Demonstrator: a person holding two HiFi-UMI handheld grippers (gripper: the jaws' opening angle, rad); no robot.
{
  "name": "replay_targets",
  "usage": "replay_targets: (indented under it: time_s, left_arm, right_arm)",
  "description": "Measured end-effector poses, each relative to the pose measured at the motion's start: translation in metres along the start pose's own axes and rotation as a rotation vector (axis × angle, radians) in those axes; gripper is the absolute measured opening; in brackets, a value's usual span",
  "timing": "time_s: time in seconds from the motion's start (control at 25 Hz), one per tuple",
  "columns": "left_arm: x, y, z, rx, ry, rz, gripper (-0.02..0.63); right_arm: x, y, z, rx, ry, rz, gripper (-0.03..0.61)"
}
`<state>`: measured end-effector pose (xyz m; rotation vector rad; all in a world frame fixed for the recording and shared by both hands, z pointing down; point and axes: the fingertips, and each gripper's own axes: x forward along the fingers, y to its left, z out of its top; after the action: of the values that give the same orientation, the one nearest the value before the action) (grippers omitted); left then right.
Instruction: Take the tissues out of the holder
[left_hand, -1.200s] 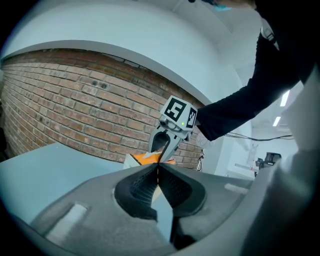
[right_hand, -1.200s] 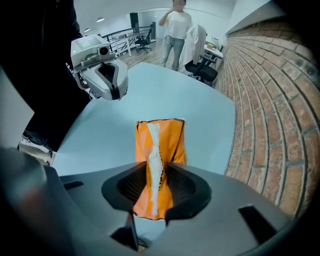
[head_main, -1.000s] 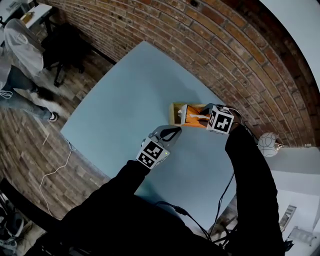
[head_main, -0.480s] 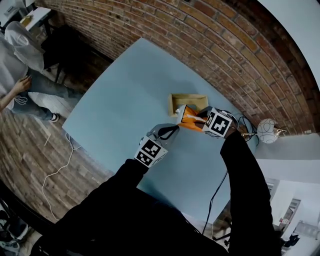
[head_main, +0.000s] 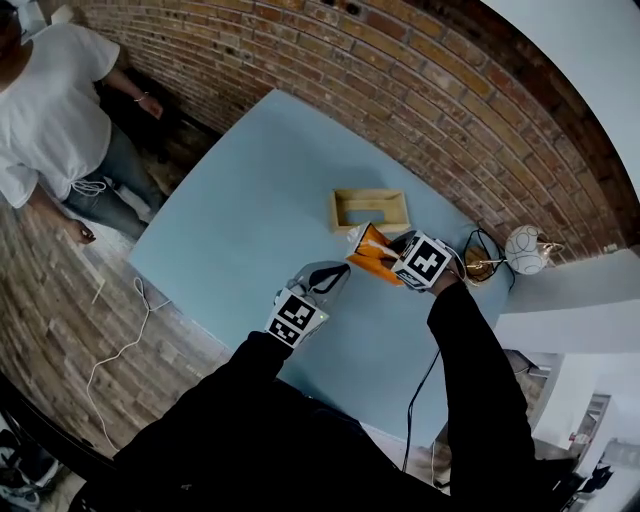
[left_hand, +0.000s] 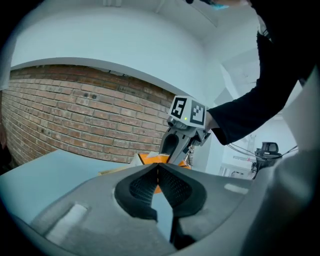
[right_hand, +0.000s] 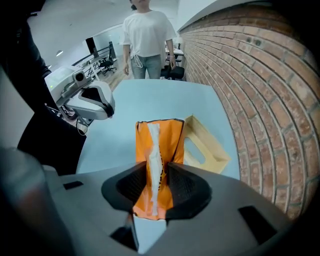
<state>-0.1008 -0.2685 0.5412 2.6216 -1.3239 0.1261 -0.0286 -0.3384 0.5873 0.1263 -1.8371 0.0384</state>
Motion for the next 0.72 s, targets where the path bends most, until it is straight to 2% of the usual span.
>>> replay_targets:
  time_s: [0.32,0.72]
  left_arm:
    - [-0.019,-0.039,-0.003,0.022,-0.023,0.025,0.011]
    - [-0.047,-0.087,-0.014,0.023,-0.006,0.036,0.01]
  right_arm:
    - [-0.003,0.049,-0.019,0.041,-0.036,0.025,0.127]
    - [0.001,0.111,-0.047,0.054,-0.052,0.03,0.129]
